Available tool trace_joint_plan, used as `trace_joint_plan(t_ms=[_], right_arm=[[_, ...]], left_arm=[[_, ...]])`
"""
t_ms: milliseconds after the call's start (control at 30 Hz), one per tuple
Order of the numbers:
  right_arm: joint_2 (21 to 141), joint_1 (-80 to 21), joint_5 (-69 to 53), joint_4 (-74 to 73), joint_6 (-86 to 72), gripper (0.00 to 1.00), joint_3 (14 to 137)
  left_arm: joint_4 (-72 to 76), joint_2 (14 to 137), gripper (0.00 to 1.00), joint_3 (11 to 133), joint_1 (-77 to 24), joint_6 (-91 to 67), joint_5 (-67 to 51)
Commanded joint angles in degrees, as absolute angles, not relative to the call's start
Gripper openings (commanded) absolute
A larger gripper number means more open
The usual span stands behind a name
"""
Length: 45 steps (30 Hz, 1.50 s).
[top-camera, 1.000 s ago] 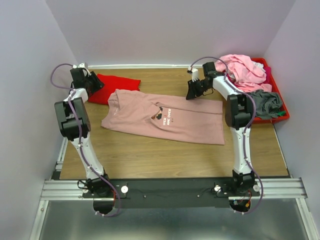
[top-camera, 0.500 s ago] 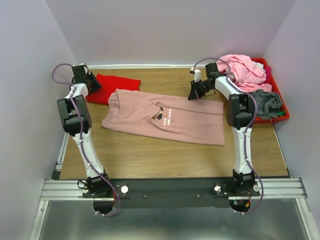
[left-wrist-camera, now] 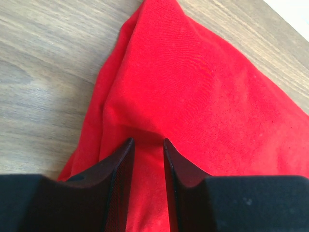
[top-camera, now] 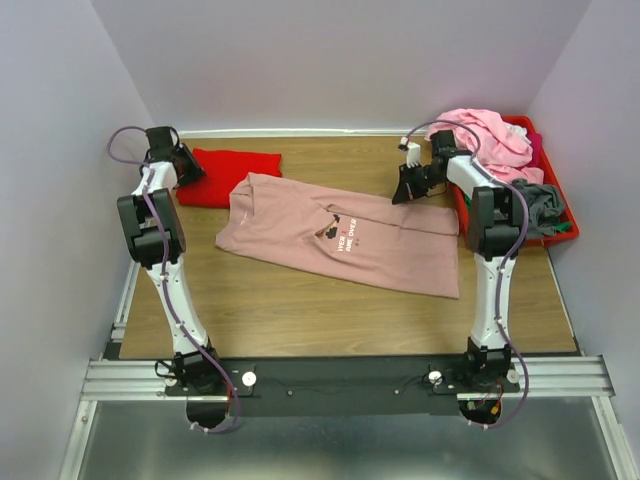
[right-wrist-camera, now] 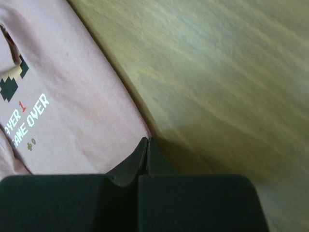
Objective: Fold and stack the t-shirts
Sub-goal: Fold the tshirt
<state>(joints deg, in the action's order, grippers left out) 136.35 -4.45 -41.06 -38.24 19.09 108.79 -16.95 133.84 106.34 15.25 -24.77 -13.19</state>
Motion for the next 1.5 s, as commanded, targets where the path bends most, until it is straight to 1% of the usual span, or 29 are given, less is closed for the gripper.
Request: trace_joint_plan(t_ms=[0,167,367,600,667,733,800,833,900,933,1033,1067,1133,1200,1367,1467], right_arm=[[132.0,-2.5,-35.0,-39.9,20.6,0.0,104.2],[127.4,-1.5,-30.2,-38.6,20.4,0.01,98.3],[121.7,-1.1,-28.0,-36.6,20.7,0.0,91.5],[121.1,-1.1,-27.9,-36.3,20.5,0.0,91.8],[121.5,-1.0,-27.9,-36.4,20.4,0.02,92.5],[121.8,-0.9,-28.6,-36.4,20.5,0.13,93.2],[121.9,-1.0,-29.7,-36.3,20.7,0.28,93.7],[121.8,-1.0,-30.2,-36.4,20.7,0.38,94.3],[121.2,-1.0,-31.8,-36.4,20.6,0.45,95.2],[121.0,-1.1,-32.5,-36.5,20.5,0.47,95.4],[119.5,-1.0,-34.7,-36.6,20.0,0.55,96.8],[119.1,-1.0,-35.2,-36.6,19.9,0.56,96.9],[118.0,-1.0,-37.0,-36.6,19.6,0.59,97.1],[117.2,-1.0,-39.1,-36.5,19.4,0.6,96.7],[114.8,-1.1,-43.3,-36.5,18.5,0.6,94.6],[113.1,-1.1,-45.2,-36.3,18.4,0.6,92.9]], left_arm=[[-19.2,135.7,0.38,108.1,15.2,-25.2,-11.7],[-19.8,136.4,0.38,109.3,15.2,-26.3,-11.4],[-20.4,136.8,0.38,110.3,15.3,-27.0,-11.3],[-23.6,138.4,0.38,114.5,16.8,-27.2,-9.8],[-24.2,138.3,0.38,114.7,17.5,-27.0,-9.9],[-24.2,137.2,0.38,114.3,18.4,-26.6,-9.8],[-23.6,136.1,0.38,113.6,18.6,-25.8,-11.1],[-22.3,134.5,0.39,113.3,18.7,-25.4,-12.6],[-21.2,132.3,0.39,113.3,18.5,-25.4,-14.4],[-20.8,131.6,0.4,113.5,18.6,-25.2,-15.3],[-20.0,128.5,0.46,113.4,17.9,-24.3,-17.7],[-20.0,127.8,0.47,113.4,17.9,-23.9,-17.9],[-19.8,125.8,0.49,112.7,17.1,-22.6,-18.3],[-19.7,124.8,0.5,111.4,16.0,-21.6,-18.4],[-21.4,124.5,0.5,109.4,13.9,-19.3,-18.6],[-22.9,125.0,0.47,108.5,11.7,-17.9,-17.3]])
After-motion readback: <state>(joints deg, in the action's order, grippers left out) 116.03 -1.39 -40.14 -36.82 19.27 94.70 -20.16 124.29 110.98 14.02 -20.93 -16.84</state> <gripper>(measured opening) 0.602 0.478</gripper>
